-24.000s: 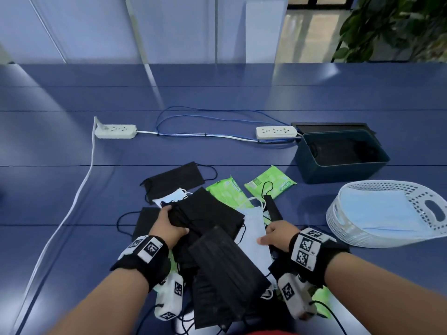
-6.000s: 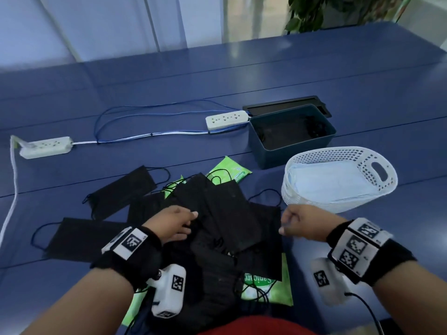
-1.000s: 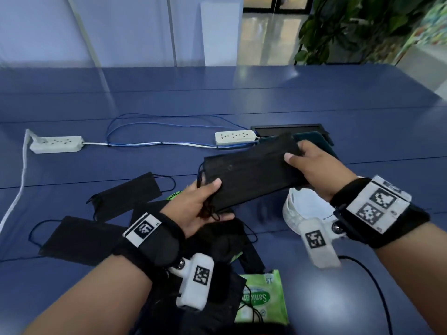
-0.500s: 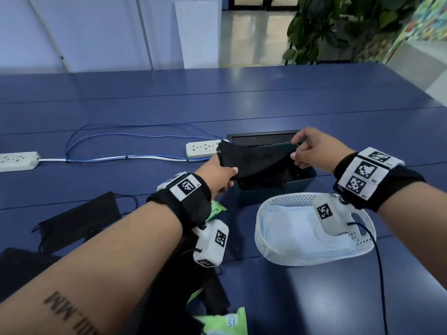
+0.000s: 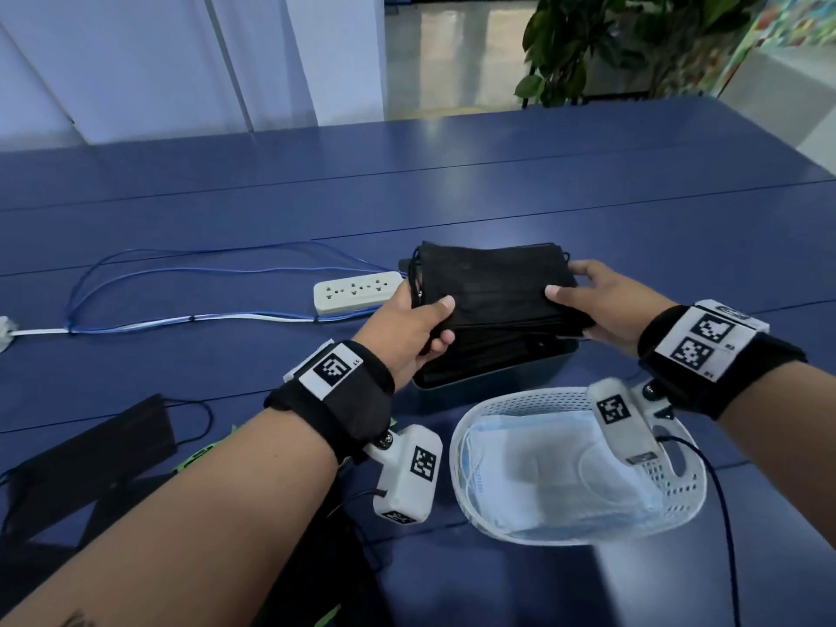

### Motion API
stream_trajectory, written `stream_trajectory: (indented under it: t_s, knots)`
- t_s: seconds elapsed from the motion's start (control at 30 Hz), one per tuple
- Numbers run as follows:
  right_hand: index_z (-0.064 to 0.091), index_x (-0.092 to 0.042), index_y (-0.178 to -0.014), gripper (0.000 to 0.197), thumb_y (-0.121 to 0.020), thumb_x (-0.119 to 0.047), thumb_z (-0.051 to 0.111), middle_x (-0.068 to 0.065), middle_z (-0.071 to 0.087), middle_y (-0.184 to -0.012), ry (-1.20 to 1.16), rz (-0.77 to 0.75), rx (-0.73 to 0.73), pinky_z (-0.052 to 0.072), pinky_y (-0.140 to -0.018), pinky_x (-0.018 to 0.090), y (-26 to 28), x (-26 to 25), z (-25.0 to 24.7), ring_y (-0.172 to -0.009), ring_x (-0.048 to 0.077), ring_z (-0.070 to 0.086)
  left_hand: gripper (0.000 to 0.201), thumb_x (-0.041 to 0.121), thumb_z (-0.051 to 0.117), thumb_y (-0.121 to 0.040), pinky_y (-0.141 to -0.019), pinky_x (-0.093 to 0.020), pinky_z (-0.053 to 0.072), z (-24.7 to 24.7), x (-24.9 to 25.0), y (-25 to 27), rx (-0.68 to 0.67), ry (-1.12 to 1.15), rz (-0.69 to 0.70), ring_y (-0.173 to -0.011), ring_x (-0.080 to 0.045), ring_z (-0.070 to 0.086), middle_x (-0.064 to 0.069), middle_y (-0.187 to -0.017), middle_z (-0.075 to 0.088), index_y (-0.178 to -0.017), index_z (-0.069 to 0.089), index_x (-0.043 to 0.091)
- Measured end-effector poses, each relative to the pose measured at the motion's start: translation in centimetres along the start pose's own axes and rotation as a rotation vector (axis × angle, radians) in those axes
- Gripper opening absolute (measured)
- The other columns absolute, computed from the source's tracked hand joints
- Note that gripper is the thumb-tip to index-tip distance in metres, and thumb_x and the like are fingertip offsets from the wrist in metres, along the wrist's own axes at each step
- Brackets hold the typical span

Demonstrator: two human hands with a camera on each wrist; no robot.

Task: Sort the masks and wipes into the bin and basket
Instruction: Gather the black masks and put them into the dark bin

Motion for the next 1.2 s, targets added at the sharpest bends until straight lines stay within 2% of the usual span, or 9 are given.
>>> stream_trajectory:
  t_s: [0.1,0.23,0.33,0.6,0.7,0.9,1.0,1.1,1.2]
  knots:
    - [0.038,-0.017,-0.117,0.041,-0.087,-0.019,0.066,0.019,0.063,-0.109,0.147,-0.075,0.162,0.051,-0.078,0.041,-0.8,-0.2,-0.3,-0.088,0.028,0.061,0.016,0.009,0.054,-0.094,-0.035,-0.013,0.035,-0.7,-1.3,-0.8,0.113,-0.233,-0.011,-0.038,-0.003,0.049,-0.002,-0.086,0.054,-0.092,0.044,0.021]
    - [0.04,-0.019,-0.103,0.028,-0.087,-0.02,0.063,0.001,0.049,-0.083,0.537,-0.108,0.157,0.035,-0.056,0.027,-1.2,-0.3,0.6,-0.072,0.02,0.049,0.024,0.01,0.062,-0.089,-0.034,-0.017,0.038,-1.8,-2.4,-1.7,0.209,-0.575,0.0,-0.045,-0.013,0.053,-0.003,-0.079,0.052,-0.099,0.041,0.015]
    - [0.055,-0.021,-0.095,0.01,-0.088,-0.017,0.061,0.001,0.054,-0.092,0.79,-0.102,0.042,0.034,-0.053,0.021,-1.7,-0.4,1.6,-0.067,0.012,0.048,0.029,0.024,0.069,-0.083,-0.065,-0.027,0.048,-2.3,-2.4,-2.1,0.211,-0.998,0.063,-0.077,-0.022,0.059,-0.002,-0.094,0.057,-0.101,0.047,0.018]
    - [0.046,-0.013,-0.138,0.043,-0.096,-0.023,0.046,0.008,0.041,-0.146,1.14,0.016,-0.184,0.033,-0.103,0.028,-1.1,-0.6,3.9,-0.132,0.026,0.04,0.043,0.043,0.066,-0.08,-0.089,-0.038,0.039,-1.9,-3.2,-2.4,0.192,-1.681,0.297,-0.115,-0.026,0.041,-0.004,-0.122,0.045,-0.113,0.049,0.022]
    - [0.037,-0.011,-0.143,0.043,-0.101,-0.021,0.037,0.015,0.033,-0.148,1.174,0.028,-0.252,0.027,-0.113,0.042,-0.7,0.4,5.4,-0.142,0.036,0.02,0.037,0.048,0.044,-0.093,-0.106,-0.045,0.025,-1.9,-4.1,-2.4,-0.025,-1.838,0.287,-0.132,-0.024,0.029,0.003,-0.142,0.039,-0.125,0.055,0.034]
    - [0.03,-0.022,-0.147,0.056,-0.096,-0.046,0.04,0.003,-0.002,-0.16,1.115,-0.112,-0.111,0.023,-0.113,0.038,0.4,-1.6,4.5,-0.144,0.027,0.02,0.041,0.049,0.029,-0.099,-0.112,-0.057,-0.01,-3.5,-2.1,0.0,-0.152,-1.766,0.237,-0.145,-0.016,0.015,0.011,-0.152,0.032,-0.13,0.053,0.038]
    - [0.044,-0.024,-0.137,0.046,-0.094,-0.041,0.048,0.001,0.022,-0.155,0.908,-0.249,-0.015,0.027,-0.108,0.031,2.9,-3.5,3.6,-0.137,0.021,0.033,0.034,0.047,0.038,-0.096,-0.114,-0.057,0.008,-6.4,-0.7,3.3,-0.049,-1.697,0.269,-0.134,-0.017,0.036,0.01,-0.14,0.045,-0.126,0.054,0.038]
    - [0.053,-0.028,-0.124,0.033,-0.093,-0.038,0.051,-0.004,0.044,-0.138,0.775,-0.338,-0.041,0.031,-0.099,0.025,6.7,-4.0,4.2,-0.125,0.014,0.044,0.03,0.042,0.047,-0.095,-0.103,-0.035,0.036,-10.8,-0.1,7.4,0.025,-1.441,0.227,-0.114,-0.017,0.053,0.005,-0.124,0.055,-0.121,0.058,0.032]
    - [0.057,-0.032,-0.116,0.024,-0.093,-0.034,0.053,-0.013,0.055,-0.119,0.627,-0.351,-0.147,0.036,-0.091,0.019,11.1,-4.0,6.5,-0.11,0.004,0.051,0.021,0.037,0.054,-0.093,-0.089,-0.024,0.041,-16.0,-0.8,11.9,0.124,-1.276,0.119,-0.096,-0.013,0.058,0.007,-0.108,0.063,-0.112,0.062,0.031]
Point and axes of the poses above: each hand's wrist, its own y-axis away from the middle knuckle, its own z-axis out of the palm, x = y × z, the point moved 3 cm from there along -y, towards the middle knuckle
